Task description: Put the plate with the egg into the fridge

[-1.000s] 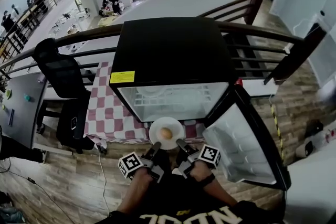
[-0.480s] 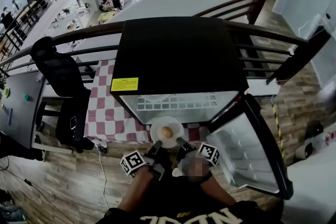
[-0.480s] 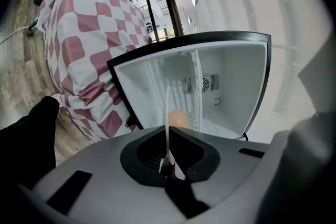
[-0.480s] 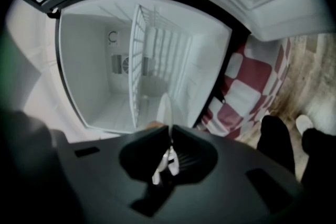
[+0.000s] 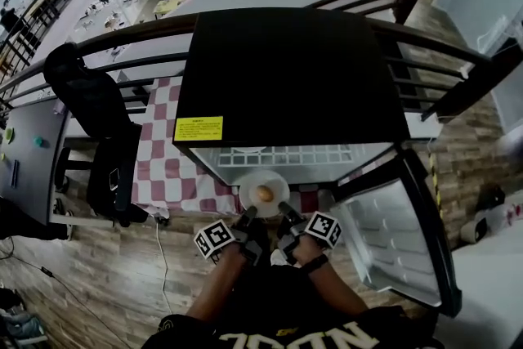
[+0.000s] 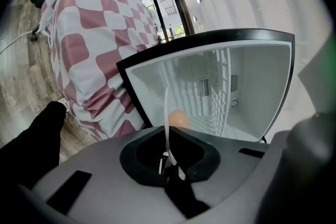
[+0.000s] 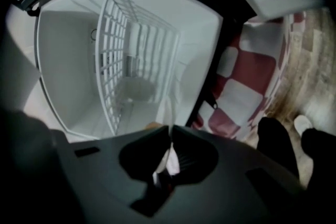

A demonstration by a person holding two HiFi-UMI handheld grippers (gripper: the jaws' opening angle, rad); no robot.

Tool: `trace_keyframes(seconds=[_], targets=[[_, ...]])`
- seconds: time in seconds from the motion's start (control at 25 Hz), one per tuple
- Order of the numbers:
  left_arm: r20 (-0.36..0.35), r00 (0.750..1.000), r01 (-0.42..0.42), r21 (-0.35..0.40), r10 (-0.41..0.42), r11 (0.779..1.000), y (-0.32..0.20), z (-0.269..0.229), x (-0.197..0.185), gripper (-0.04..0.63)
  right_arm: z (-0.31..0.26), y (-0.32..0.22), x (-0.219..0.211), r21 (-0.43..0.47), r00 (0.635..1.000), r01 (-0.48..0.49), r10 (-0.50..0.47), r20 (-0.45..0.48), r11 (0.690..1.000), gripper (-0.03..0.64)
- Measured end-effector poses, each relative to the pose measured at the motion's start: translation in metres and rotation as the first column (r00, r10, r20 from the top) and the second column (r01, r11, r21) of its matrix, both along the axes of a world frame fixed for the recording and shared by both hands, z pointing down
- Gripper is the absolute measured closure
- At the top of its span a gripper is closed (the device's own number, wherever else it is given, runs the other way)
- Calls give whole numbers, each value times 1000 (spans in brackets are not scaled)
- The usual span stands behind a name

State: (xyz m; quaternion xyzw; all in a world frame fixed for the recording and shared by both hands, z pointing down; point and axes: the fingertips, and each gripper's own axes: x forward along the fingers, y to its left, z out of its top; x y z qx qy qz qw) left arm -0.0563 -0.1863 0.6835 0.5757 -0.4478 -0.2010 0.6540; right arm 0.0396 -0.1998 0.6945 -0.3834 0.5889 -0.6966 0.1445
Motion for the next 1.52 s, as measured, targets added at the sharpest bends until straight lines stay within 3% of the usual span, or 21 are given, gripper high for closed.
trace_keyframes(seconds=[0.56,0.84,1.52], targets=[[-59,997,51,-29,-53,998,-38,41,-13,560,36,-41,-10,13,996,-55,56,-63,998,583],[-30,998,54,-32,-55,998,-52,55,-10,560,53,-54,-6,1,991,-101,100,-85,995,583],[-46,985,164,-51,-167,985,-77,73,-27,560,60,-80,-18,9,985,-125,125,-122,992,583]])
